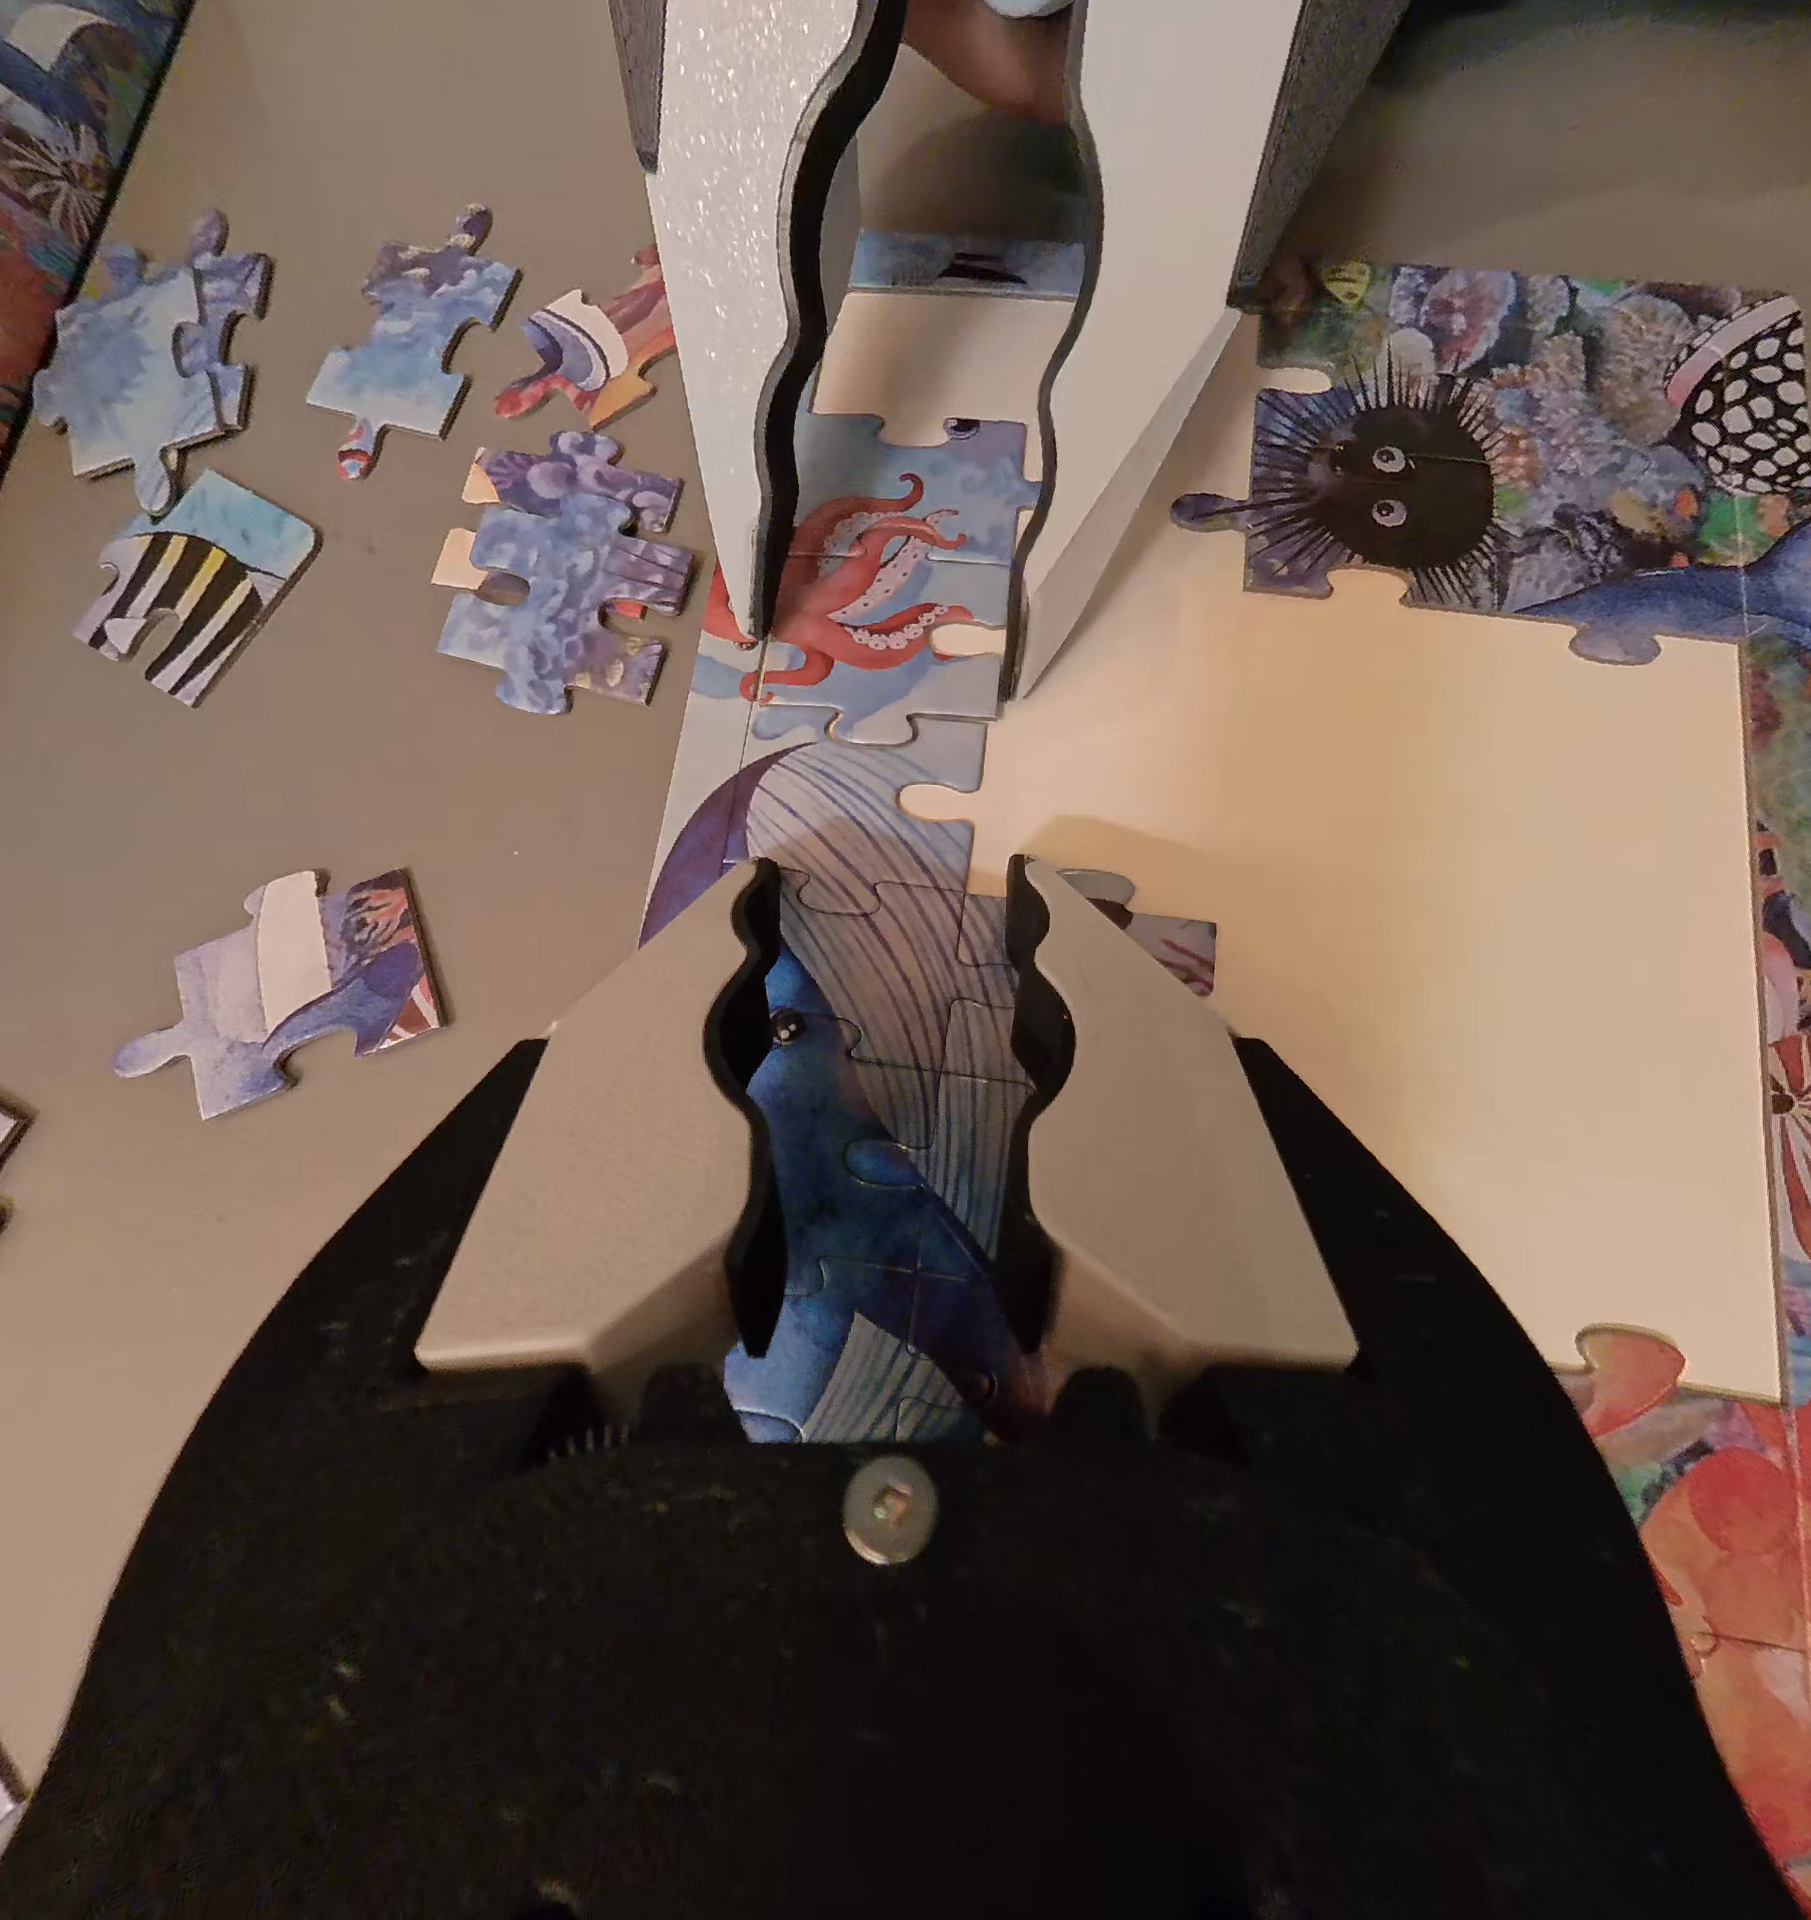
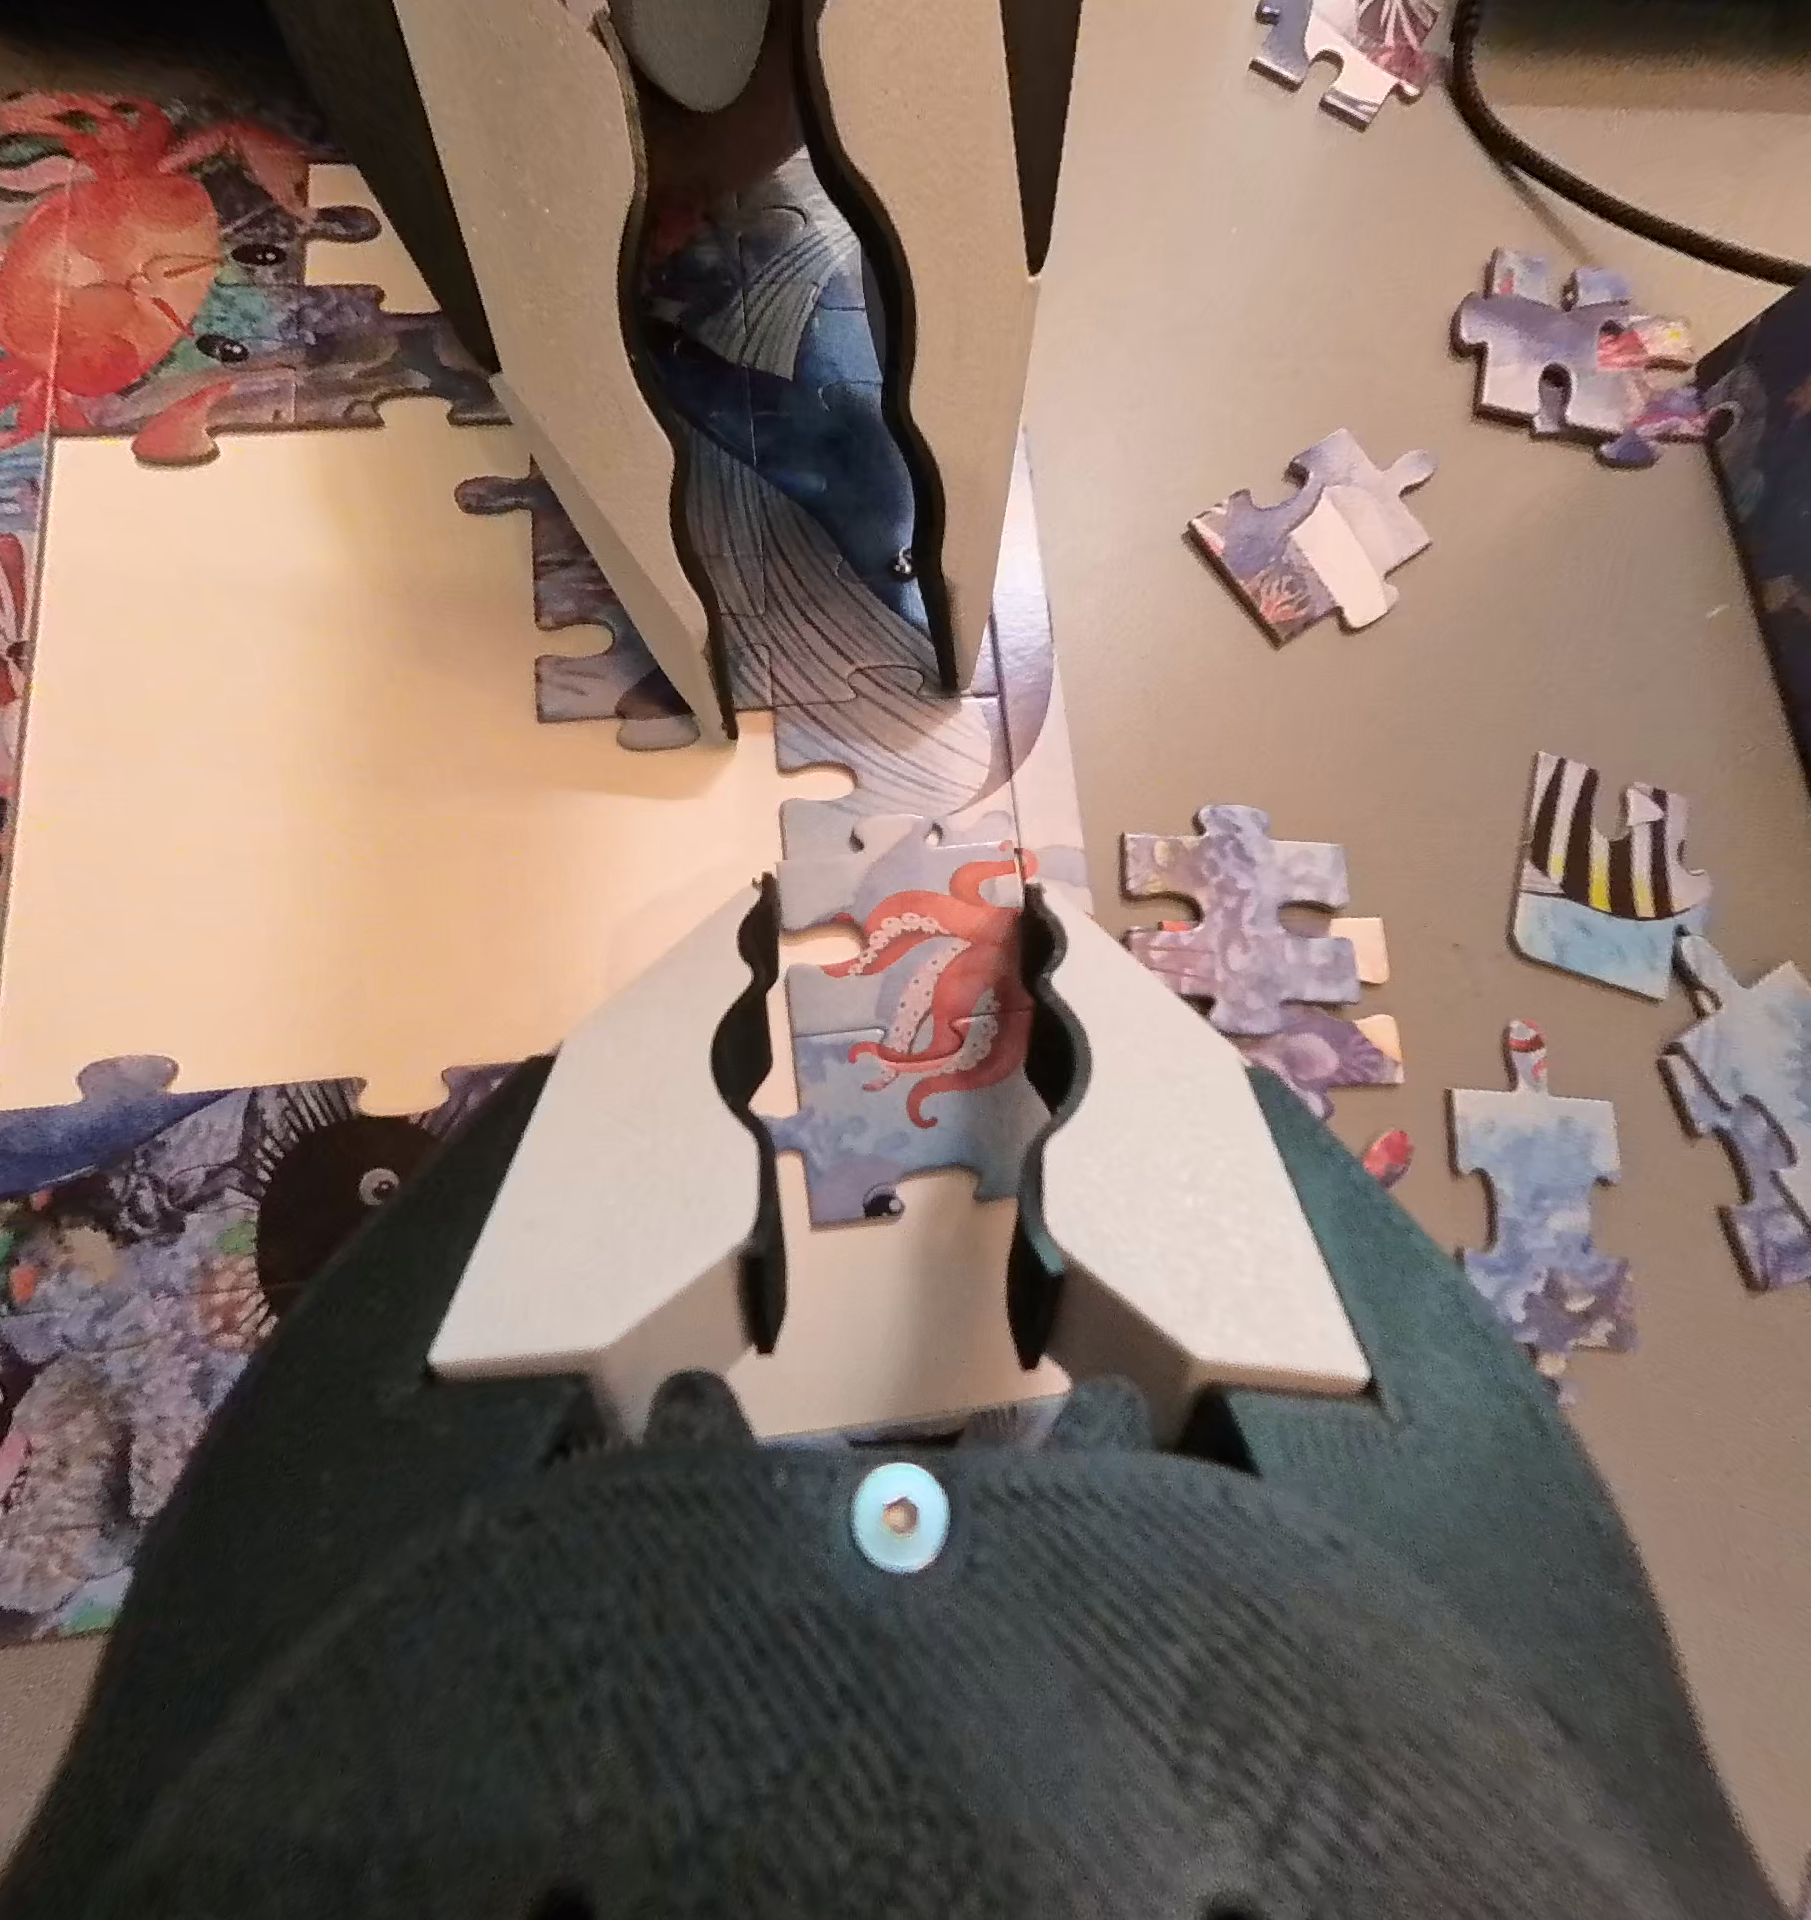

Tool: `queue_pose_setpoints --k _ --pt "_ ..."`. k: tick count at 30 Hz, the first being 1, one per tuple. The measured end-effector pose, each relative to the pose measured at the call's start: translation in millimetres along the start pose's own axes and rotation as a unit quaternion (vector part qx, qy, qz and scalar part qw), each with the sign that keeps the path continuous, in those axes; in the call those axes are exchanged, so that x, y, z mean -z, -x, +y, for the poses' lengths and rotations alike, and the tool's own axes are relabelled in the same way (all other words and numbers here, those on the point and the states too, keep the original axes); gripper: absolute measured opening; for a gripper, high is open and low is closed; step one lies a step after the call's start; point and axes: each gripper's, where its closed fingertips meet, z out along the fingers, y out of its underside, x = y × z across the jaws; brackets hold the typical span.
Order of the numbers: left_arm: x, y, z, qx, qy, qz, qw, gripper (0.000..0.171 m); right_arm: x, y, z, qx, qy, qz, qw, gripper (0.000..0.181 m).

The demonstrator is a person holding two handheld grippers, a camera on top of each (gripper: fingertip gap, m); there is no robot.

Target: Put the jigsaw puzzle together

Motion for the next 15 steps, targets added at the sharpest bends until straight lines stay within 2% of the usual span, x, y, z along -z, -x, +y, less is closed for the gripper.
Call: queue_pose_setpoints --k 4,8,12,15 --pt "0 0 0 0.0 0.0 0.0 1.0 0.042 2 2 -8 -0.001 -0.019 -0.002 1.0 0.044" --pt "0 0 0 0.0 0.0 0.0 1.0 0.042 2 11 -22 -0.017 -0.057 -0.028 0.998 0.021" --pt "0 0 0 0.0 0.0 0.0 1.0 0.042 -4 2 -7 -0.023 -0.02 -0.003 1.0 0.013" --pt "0 0 0 0.0 0.0 0.0 1.0 0.042 -4 0 -6 -0.024 -0.018 0.001 1.0 0.009"
